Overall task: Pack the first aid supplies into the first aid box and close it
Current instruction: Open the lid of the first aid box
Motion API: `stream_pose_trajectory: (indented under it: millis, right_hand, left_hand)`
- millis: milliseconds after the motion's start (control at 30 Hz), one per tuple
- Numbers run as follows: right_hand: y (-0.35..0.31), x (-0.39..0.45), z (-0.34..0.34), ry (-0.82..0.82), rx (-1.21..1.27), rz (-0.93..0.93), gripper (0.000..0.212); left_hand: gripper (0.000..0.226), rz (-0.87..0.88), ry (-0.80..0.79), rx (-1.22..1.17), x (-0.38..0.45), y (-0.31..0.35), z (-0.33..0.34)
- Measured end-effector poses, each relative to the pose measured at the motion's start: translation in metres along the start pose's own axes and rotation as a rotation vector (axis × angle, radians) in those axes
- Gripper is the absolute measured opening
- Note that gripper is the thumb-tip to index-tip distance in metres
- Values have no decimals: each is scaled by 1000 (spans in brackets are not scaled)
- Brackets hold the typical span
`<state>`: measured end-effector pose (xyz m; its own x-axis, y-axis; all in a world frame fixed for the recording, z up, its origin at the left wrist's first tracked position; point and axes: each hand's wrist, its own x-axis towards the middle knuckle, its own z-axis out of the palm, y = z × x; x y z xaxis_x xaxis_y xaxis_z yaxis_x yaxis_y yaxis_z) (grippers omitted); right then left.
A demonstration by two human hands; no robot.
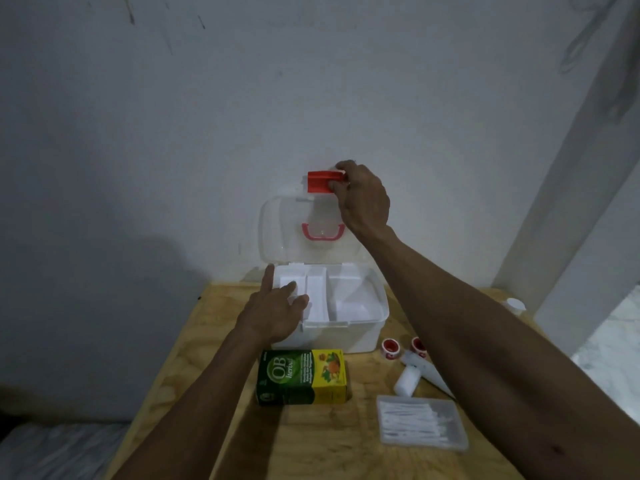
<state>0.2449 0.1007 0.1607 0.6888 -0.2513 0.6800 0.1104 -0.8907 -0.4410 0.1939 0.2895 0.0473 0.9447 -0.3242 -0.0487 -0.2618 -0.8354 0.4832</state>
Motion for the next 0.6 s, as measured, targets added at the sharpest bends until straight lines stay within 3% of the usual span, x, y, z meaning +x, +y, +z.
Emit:
stream_pose_trajectory:
  millis: [600]
  right_hand:
    - [12,-13,-12,-54,-47,-13,44]
  left_hand:
    - [60,3,20,3,-6,5,-3]
